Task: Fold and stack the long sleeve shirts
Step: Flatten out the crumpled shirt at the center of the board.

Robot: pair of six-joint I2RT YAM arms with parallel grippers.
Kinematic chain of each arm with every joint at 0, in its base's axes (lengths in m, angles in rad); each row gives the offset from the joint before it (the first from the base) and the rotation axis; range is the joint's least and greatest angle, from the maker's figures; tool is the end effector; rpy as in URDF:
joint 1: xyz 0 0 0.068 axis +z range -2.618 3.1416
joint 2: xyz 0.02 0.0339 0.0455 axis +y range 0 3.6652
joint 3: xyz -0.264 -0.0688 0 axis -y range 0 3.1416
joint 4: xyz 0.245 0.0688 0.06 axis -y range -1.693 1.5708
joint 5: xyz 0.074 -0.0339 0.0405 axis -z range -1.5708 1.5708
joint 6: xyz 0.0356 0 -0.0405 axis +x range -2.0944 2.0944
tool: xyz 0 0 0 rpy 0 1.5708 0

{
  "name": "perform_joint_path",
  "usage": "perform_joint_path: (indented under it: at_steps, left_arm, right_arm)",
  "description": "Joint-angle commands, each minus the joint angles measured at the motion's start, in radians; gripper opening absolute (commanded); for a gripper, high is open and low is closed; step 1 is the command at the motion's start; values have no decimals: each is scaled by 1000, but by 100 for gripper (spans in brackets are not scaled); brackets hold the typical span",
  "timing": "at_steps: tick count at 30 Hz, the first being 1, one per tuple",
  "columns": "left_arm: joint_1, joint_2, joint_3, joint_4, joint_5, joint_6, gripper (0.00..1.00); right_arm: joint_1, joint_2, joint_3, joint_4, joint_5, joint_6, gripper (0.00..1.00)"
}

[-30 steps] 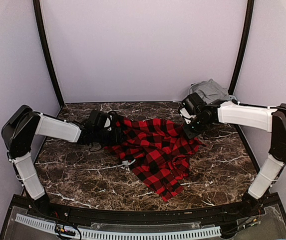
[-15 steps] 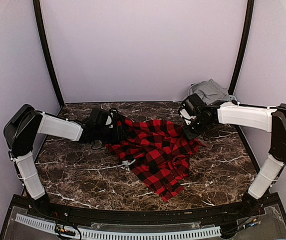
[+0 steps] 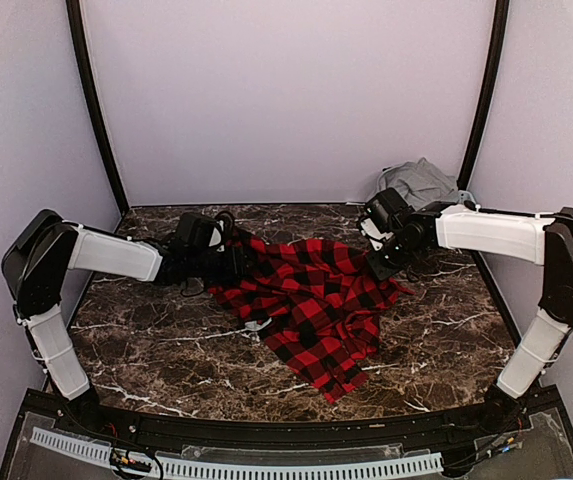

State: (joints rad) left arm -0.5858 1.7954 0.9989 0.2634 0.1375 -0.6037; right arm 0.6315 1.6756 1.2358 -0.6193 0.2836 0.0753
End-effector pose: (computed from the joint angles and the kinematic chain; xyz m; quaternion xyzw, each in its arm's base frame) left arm 0.3199 -0.2181 0.1821 0.0263 0.8666 -0.3266 0.3763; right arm 0.2866 0.1973 0.2317 -0.2285 0.9308 -0.0416 0.2824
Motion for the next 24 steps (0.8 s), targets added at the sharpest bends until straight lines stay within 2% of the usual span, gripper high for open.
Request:
perform_joint_path:
  at_steps: [1,9,15,24]
  left_arm:
    - [11,-14,-3,7,-7,-10,59]
    - [24,31,-2,6,-4,-42,59]
    - [41,81,4,73,61,-69,57]
    - [53,130,28,154,125,-99,41]
  right_arm:
    - [-6,-21,-11,29,-8,-8,0]
    - [-6,-31,-16,26,-1,-10,0]
    - [-7,-36,-14,26,0,-9,0]
    - [-6,-34,-21,25,-4,-7,0]
